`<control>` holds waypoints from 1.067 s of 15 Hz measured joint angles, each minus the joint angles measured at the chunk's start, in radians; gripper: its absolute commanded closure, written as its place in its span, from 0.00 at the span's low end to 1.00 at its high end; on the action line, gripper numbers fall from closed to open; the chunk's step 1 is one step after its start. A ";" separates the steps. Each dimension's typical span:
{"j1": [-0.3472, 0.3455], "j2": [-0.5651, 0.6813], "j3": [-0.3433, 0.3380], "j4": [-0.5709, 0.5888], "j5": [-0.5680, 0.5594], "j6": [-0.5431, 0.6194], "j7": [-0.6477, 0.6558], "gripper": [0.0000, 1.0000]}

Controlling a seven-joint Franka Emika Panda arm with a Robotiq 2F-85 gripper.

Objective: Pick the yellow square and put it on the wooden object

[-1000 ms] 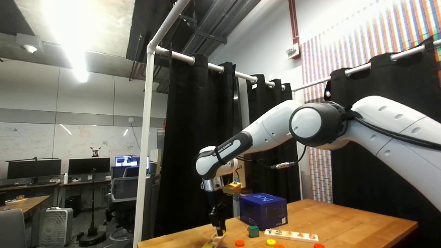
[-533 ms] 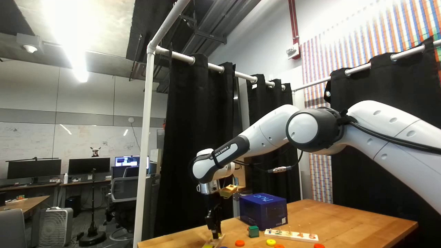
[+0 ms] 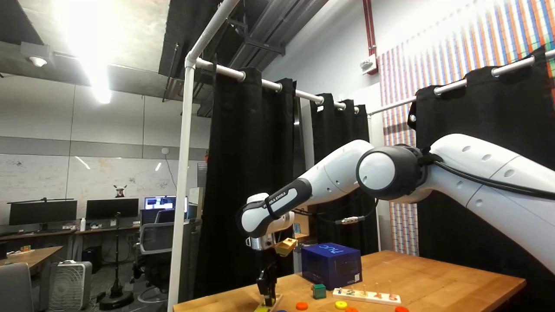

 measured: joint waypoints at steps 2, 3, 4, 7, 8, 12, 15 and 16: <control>0.000 0.008 0.000 0.012 0.000 0.000 -0.003 0.75; 0.000 0.013 0.000 0.020 0.000 0.000 -0.004 0.75; 0.000 0.016 0.000 0.026 0.000 0.000 -0.005 0.75; 0.000 0.024 0.000 0.038 0.000 0.000 -0.005 0.38; 0.000 0.025 0.000 0.041 0.000 0.000 -0.005 0.37; 0.000 0.031 -0.001 0.047 0.000 -0.001 -0.005 0.08; 0.000 0.034 -0.001 0.047 0.000 -0.001 -0.005 0.00; 0.000 0.034 -0.001 0.047 0.000 -0.002 -0.005 0.00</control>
